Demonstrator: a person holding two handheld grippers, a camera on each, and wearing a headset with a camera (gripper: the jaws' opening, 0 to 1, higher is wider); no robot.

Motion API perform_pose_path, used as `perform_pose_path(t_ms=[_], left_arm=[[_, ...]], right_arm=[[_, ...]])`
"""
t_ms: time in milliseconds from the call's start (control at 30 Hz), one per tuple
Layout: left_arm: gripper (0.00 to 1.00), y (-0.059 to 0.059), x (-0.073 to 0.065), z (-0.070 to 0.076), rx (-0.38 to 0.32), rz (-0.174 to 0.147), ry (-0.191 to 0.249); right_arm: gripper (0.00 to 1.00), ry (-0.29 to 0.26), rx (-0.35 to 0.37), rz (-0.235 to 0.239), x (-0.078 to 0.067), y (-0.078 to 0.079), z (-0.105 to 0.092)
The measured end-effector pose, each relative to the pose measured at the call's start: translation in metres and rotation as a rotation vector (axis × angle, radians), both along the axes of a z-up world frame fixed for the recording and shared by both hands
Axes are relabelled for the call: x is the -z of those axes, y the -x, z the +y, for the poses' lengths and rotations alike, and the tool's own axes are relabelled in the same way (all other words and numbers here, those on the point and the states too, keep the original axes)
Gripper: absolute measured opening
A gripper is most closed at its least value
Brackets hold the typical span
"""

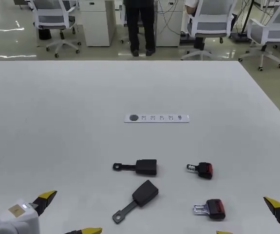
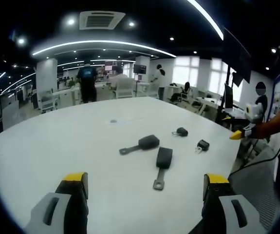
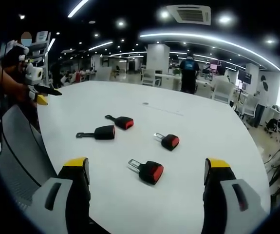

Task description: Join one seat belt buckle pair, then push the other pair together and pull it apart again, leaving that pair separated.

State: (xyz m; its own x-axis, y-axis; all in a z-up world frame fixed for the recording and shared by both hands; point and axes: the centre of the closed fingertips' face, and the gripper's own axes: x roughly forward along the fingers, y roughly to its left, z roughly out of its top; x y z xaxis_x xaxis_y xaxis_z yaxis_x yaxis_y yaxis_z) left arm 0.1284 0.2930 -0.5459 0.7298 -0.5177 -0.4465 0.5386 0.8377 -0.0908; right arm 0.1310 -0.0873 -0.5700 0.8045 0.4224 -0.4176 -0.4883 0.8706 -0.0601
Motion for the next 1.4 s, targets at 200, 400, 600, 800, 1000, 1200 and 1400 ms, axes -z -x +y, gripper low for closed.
perform_pose_path(t_ms=[200, 400, 600, 800, 1000, 1200, 1400], left_arm=[[1.0, -0.003, 0.001, -0.001, 0.007, 0.001, -0.001], [1.0, -0.004, 0.006, -0.001, 0.012, 0.005, -0.001], [1.0, -0.005, 0.008, -0.004, 0.013, 0.006, 0.002], [1.0, -0.008, 0.011, -0.008, 0.024, 0.016, -0.004], [1.0, -0.013, 0.015, -0.015, 0.045, 0.025, -0.02], [1.0, -0.021, 0.021, -0.025, 0.061, 0.036, -0.027], [0.99, -0.028, 0.025, -0.039, 0.075, 0.048, -0.025]], right_arm=[[1.0, 0.002, 0.0, 0.001, -0.001, -0.001, -0.002], [1.0, 0.007, -0.005, 0.006, 0.001, 0.0, -0.001], [1.0, 0.009, -0.006, 0.01, 0.002, 0.0, -0.002], [1.0, 0.016, -0.018, 0.021, 0.006, 0.0, 0.0], [0.99, 0.023, -0.037, 0.037, 0.009, -0.004, -0.001], [0.98, 0.032, -0.061, 0.053, 0.016, -0.011, 0.001], [0.97, 0.039, -0.087, 0.068, 0.02, -0.015, 0.003]])
